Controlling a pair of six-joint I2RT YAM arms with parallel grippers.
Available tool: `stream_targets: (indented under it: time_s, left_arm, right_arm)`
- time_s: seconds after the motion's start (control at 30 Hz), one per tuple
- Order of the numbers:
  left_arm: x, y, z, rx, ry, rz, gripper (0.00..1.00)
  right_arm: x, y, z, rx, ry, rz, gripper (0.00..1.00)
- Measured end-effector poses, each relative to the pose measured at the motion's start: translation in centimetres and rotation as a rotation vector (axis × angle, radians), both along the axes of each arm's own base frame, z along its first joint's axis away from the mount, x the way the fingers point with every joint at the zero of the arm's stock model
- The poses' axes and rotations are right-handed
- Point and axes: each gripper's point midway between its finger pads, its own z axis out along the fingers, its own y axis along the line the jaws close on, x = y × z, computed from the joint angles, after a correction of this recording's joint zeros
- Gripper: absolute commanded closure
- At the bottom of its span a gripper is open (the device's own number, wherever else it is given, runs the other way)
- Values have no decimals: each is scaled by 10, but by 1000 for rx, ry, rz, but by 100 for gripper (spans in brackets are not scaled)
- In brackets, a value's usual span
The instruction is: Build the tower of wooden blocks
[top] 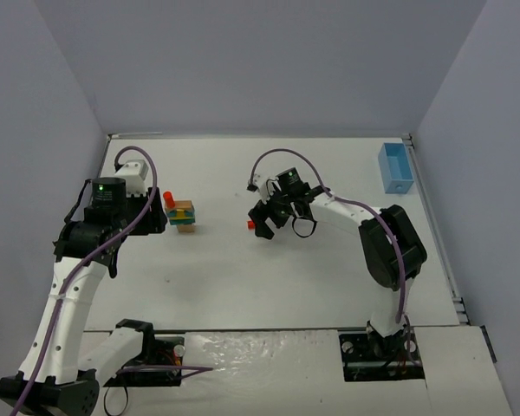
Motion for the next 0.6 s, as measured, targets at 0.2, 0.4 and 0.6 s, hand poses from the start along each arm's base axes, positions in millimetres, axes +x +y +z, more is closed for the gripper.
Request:
stream_targets:
  time_s: [0.2, 0.4, 0.6]
  left_arm:
    - [0, -2, 0, -10, 4, -4, 49]
    - [-1, -3, -3, -13, 10, -8, 49]
    - [-2, -3, -1, -16, 5, -9, 49]
  right_arm:
    - [1, 13, -12, -35, -19, 80, 18]
    - [4, 16, -32, -75, -5, 116, 23]
    - [7, 16, -37, -89, -3, 124, 38]
